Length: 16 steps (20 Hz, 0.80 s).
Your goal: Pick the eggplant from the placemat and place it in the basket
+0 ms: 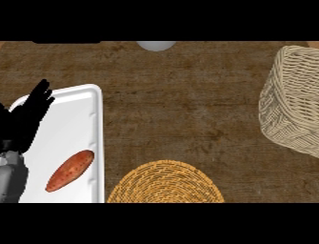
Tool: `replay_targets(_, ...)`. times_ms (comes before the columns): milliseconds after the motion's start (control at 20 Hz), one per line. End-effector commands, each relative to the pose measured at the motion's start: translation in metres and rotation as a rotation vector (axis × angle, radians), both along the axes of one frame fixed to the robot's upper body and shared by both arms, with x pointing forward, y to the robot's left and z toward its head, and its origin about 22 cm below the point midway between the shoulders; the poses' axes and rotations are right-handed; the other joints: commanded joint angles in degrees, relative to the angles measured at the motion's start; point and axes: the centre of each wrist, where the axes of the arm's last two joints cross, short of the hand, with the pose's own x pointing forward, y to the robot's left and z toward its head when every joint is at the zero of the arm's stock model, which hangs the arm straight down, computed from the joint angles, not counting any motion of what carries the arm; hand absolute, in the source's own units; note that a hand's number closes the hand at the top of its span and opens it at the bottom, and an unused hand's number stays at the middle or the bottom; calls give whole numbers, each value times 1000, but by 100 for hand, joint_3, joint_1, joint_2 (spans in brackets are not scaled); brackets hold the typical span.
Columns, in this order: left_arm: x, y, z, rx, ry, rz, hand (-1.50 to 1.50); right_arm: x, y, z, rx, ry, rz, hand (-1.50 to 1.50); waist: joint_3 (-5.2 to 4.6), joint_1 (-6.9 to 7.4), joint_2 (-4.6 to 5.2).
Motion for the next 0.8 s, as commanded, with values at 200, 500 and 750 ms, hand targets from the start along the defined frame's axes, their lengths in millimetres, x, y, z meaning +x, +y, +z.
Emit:
replay_targets(200, 14, 8, -4, 0, -4, -3, 0, 21, -40, -37, 90, -46, -235, -150, -2, 16, 25)
replay_targets(500, -11, 5, -20, -8, 12, 0, 0, 41, -54, -67, 78, 2, -135, -150, -3, 25, 1)
replay_targets(750, 7, -10, -8, 0, 4, -2, 0, 55, -67, -45, 122, -95, -51, -150, -3, 14, 2)
